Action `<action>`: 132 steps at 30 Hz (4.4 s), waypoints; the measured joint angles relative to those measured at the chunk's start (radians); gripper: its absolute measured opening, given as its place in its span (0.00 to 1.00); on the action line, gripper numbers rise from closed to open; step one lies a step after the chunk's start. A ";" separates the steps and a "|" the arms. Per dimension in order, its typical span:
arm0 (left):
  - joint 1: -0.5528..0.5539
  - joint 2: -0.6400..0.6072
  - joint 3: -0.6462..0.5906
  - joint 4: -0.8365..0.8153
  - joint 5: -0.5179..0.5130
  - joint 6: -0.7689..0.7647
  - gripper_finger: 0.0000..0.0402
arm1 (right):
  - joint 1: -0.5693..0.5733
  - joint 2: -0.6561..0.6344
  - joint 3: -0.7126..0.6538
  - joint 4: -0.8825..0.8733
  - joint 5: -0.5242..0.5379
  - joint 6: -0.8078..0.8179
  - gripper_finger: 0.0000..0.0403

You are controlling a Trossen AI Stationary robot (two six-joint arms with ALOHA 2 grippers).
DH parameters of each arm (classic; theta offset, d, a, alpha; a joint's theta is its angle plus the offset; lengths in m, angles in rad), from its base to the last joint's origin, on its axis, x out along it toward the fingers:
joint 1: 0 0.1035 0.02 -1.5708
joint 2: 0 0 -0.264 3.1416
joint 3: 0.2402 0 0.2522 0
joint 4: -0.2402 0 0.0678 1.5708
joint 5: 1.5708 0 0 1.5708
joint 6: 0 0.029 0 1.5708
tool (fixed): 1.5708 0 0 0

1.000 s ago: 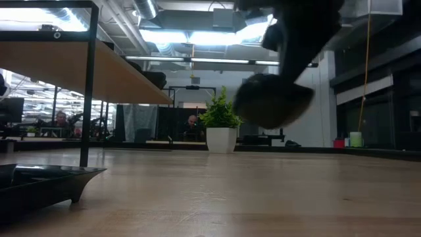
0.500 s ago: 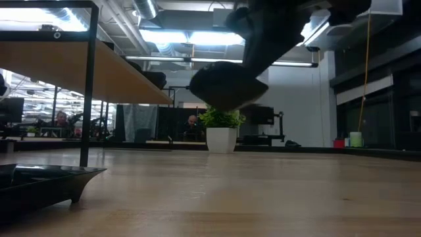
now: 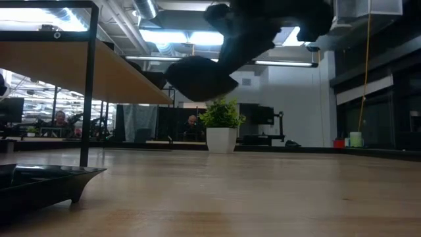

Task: Pick & Place Mini shaped plates
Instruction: Stack the black leaf shape bowl on top of the black leaf shape bowl on the shelf, then stack the black square plate on top of the black square plate on the shelf

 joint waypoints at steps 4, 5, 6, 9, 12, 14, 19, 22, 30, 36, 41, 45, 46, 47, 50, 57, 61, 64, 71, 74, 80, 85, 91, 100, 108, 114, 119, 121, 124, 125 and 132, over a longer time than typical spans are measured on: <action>0.000 0.000 0.000 0.000 0.000 0.000 0.01 | -0.015 0.000 0.000 0.072 -0.001 -0.114 0.01; 0.000 0.000 0.000 0.000 0.000 0.000 0.01 | -0.020 0.000 0.000 0.098 -0.001 -0.145 0.01; 0.000 0.000 0.000 0.000 0.000 0.000 0.01 | -0.024 0.000 0.000 0.128 -0.001 -0.178 0.01; 0.000 0.000 0.000 0.000 0.000 0.000 0.01 | -0.035 0.000 0.000 0.214 -0.001 -0.275 0.01; 0.000 0.000 0.000 0.000 0.000 0.000 0.01 | -0.044 0.000 0.000 0.294 -0.001 -0.362 0.01; 0.000 0.000 0.000 0.000 0.000 0.000 0.01 | -0.046 0.000 0.000 0.339 0.000 -0.410 0.01; 0.000 0.000 0.000 0.000 0.000 0.000 0.01 | -0.050 0.000 0.000 0.444 0.052 -0.513 0.01; 0.000 0.000 0.000 0.000 0.000 0.000 0.01 | -0.065 0.000 0.000 0.483 0.058 -0.558 0.01; 0.000 0.000 0.000 0.000 0.000 0.000 0.01 | -0.125 0.000 0.000 0.561 0.034 -0.605 0.01; 0.000 0.000 0.000 0.000 0.000 0.000 0.01 | -0.166 0.000 0.000 0.616 -0.058 -0.696 0.01; 0.000 0.000 0.000 0.000 0.000 0.000 0.01 | -0.200 0.000 0.000 0.689 -0.153 -0.756 0.01; 0.000 0.000 0.000 0.000 0.000 0.000 0.01 | -0.228 0.000 0.000 0.707 -0.206 -0.829 0.01; 0.000 0.000 0.000 0.000 0.000 0.000 0.01 | -0.234 0.000 0.000 0.713 -0.218 -0.840 0.01; 0.000 0.000 0.000 0.000 0.000 0.000 0.01 | -0.240 0.000 0.000 0.718 -0.229 -0.849 0.01; 0.000 0.000 0.000 0.000 0.000 0.000 0.01 | -0.256 0.000 0.000 0.726 -0.248 -0.854 0.01; 0.000 0.000 0.000 0.000 0.000 0.000 0.01 | -0.313 0.000 0.000 0.724 -0.323 -0.852 0.01; 0.000 0.000 0.000 0.000 0.000 0.000 0.01 | -0.344 0.007 0.000 0.733 -0.398 -0.838 0.01; 0.000 0.000 0.000 0.000 0.000 0.000 0.01 | -0.362 0.039 0.000 0.781 -0.445 -0.774 0.01; 0.000 0.000 0.000 0.000 0.000 0.000 0.01 | -0.379 0.118 0.000 0.929 -0.474 -0.777 0.01; 0.000 0.000 0.000 0.000 0.000 0.000 0.01 | -0.383 0.131 0.000 0.926 -0.475 -0.774 0.03; 0.000 0.000 0.000 0.000 0.000 0.000 0.01 | -0.387 0.142 0.000 0.933 -0.476 -0.760 0.08; 0.000 0.000 0.000 0.000 0.000 0.000 0.01 | -0.393 0.154 0.000 0.927 -0.476 -0.719 0.12; 0.000 0.000 0.000 0.000 0.000 0.000 0.01 | -0.399 0.154 0.000 0.927 -0.476 -0.713 0.18; 0.000 0.000 0.000 0.000 0.000 0.000 0.01 | -0.399 0.154 0.000 0.939 -0.476 -0.684 0.31; 0.000 0.000 0.000 0.000 0.000 0.000 0.01 | -0.391 0.154 0.000 0.956 -0.473 -0.514 0.42; 0.000 0.000 0.000 0.000 0.000 0.000 0.01 | -0.319 0.154 0.000 0.951 -0.474 -0.386 0.45; 0.000 0.000 0.000 0.000 0.000 0.000 0.01 | -0.239 0.129 0.000 0.905 -0.443 -0.374 0.46; 0.000 0.000 0.000 0.000 0.000 0.000 0.01 | -0.207 0.101 0.000 0.849 -0.391 -0.373 0.46; 0.000 0.000 0.000 0.000 0.000 0.000 0.01 | -0.167 0.054 0.000 0.716 -0.325 -0.320 0.46; 0.000 0.000 0.000 0.000 0.000 0.000 0.01 | -0.155 0.039 0.000 0.666 -0.319 -0.295 0.46; 0.000 0.000 0.000 0.000 0.000 0.000 0.01 | -0.084 -0.074 0.000 0.384 -0.316 -0.076 0.46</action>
